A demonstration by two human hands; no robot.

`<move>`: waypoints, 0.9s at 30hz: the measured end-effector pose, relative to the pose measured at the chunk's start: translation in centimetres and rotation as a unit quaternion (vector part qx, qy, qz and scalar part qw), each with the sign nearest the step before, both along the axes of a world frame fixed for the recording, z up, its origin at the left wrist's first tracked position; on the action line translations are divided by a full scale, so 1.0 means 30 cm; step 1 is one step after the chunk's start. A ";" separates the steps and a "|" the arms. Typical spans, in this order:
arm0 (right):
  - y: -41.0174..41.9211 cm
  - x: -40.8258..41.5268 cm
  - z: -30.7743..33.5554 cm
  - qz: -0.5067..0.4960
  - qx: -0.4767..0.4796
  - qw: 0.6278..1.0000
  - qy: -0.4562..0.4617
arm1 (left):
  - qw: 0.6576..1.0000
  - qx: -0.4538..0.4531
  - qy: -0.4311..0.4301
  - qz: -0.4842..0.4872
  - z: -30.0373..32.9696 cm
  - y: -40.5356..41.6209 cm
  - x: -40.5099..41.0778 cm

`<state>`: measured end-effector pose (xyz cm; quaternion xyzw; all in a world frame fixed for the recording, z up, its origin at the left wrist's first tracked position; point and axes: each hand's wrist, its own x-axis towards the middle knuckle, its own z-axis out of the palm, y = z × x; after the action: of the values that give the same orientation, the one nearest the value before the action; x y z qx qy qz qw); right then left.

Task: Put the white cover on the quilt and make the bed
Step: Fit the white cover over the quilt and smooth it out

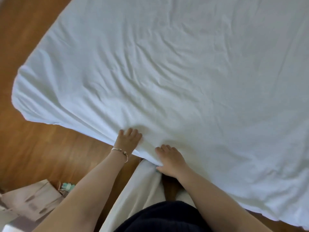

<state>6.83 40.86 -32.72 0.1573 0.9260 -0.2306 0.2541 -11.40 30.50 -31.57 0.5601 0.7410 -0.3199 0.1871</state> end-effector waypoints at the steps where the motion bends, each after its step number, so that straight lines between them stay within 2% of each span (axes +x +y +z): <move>1: -0.020 -0.043 0.009 0.000 0.001 1.000 -0.005 | 1.000 0.014 0.004 0.023 0.002 -0.030 -0.038; 3: -0.031 -0.111 0.026 -0.002 0.009 0.999 -0.040 | 0.998 0.034 -0.005 0.050 -0.013 -0.088 -0.110; 6: -0.030 -0.151 0.019 -0.019 -0.019 0.995 -0.098 | 0.990 0.086 -0.078 0.080 -0.015 -0.131 -0.177; 10: -0.066 -0.187 0.014 0.032 -0.073 0.981 -0.175 | 0.980 -0.039 -0.158 0.117 -0.037 -0.141 -0.189; 13: -0.035 -0.270 0.046 0.060 -0.071 0.983 -0.160 | 0.969 -0.037 -0.190 0.155 -0.002 -0.104 -0.233; 15: 0.004 -0.342 0.068 0.011 -0.089 0.989 -0.119 | 0.964 0.021 -0.202 0.171 0.029 -0.101 -0.274; 18: 0.049 -0.496 0.111 -0.052 -0.080 0.995 -0.005 | 0.946 0.227 -0.172 0.153 0.070 -0.067 -0.375; 19: 0.059 -0.553 0.121 -0.058 -0.065 0.996 0.031 | 0.944 0.254 -0.157 0.143 0.081 -0.042 -0.417; 22: 0.087 -0.724 0.147 -0.063 -0.031 0.995 0.067 | 0.962 0.188 -0.134 0.149 0.120 0.051 -0.559; 25: 0.095 -0.878 0.151 -0.078 -0.021 0.996 0.030 | 0.942 0.143 -0.123 0.278 0.128 0.094 -0.710; 27: 0.067 -0.944 0.118 -0.090 -0.039 0.995 -0.032 | 0.931 0.073 -0.105 0.341 0.102 0.049 -0.806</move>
<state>-21.51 42.87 -29.17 0.2372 0.8900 -0.2831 0.2676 -35.57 31.96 -28.51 0.3167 0.8846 -0.1210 0.3203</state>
